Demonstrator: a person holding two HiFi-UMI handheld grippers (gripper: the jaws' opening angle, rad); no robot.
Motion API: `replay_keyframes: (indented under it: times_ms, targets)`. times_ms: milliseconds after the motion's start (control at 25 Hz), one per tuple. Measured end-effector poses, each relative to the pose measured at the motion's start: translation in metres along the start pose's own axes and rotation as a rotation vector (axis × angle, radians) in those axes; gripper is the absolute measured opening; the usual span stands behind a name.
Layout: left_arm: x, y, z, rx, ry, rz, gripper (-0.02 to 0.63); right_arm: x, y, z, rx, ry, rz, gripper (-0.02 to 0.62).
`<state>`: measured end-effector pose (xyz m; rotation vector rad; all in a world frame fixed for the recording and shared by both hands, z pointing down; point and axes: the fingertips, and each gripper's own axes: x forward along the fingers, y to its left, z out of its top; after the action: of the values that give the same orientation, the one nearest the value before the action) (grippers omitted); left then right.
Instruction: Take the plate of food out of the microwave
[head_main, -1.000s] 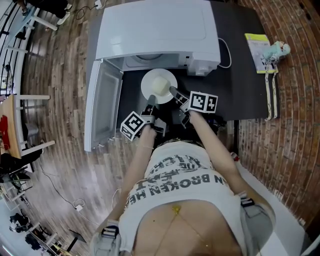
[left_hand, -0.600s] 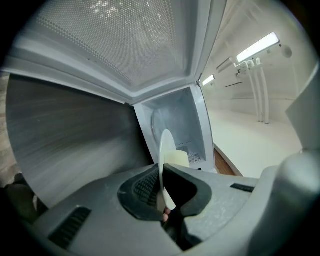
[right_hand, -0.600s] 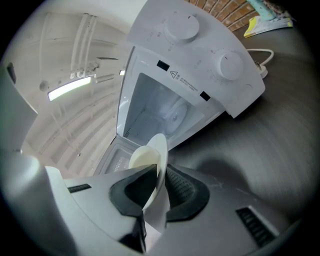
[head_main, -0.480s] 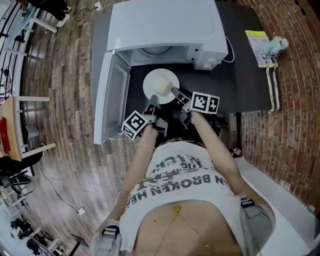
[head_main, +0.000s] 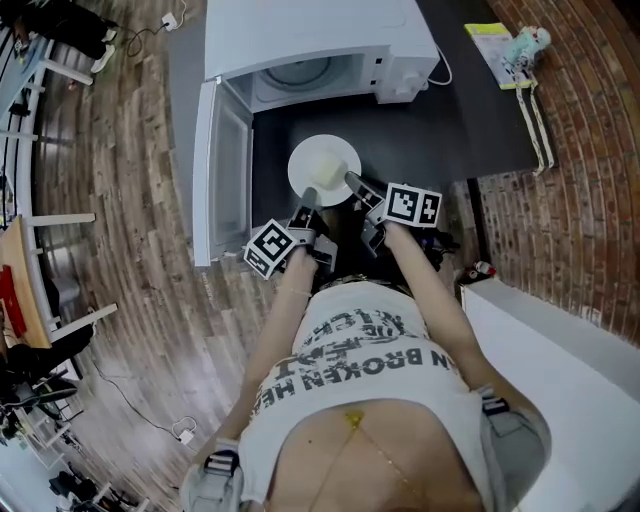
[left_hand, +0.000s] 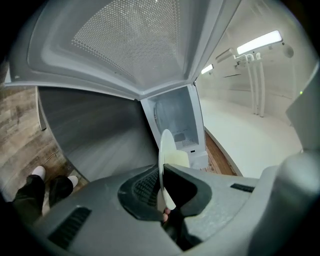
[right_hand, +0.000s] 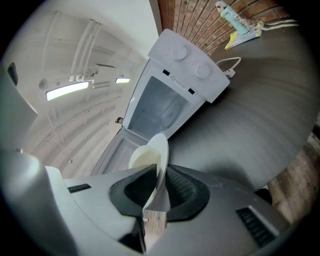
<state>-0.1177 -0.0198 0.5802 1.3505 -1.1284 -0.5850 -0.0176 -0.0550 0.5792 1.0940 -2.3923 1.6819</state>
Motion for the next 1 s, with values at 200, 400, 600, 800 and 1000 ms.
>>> replay_keyframes:
  times_ms: [200,400,600,800,1000]
  targets:
    - [-0.021,0.004,-0.019,0.013,0.057,-0.012,0.020,-0.025,0.002,-0.025,0.033,-0.062,-0.023,0.052]
    - [-0.037,0.005,-0.033,0.027,0.085,-0.014,0.018,-0.043,0.002,-0.042,0.060,-0.092,-0.031,0.052]
    - [-0.045,0.004,-0.036,0.033,0.064,-0.017,0.018,-0.046,0.005,-0.046,0.052,-0.084,-0.008,0.051]
    - [-0.043,-0.004,-0.047,0.033,0.032,-0.012,0.018,-0.057,0.002,-0.039,0.040,-0.066,0.015,0.051]
    - [-0.039,-0.010,-0.075,0.010,-0.006,0.000,0.018,-0.080,-0.010,-0.032,0.028,-0.026,0.023,0.051]
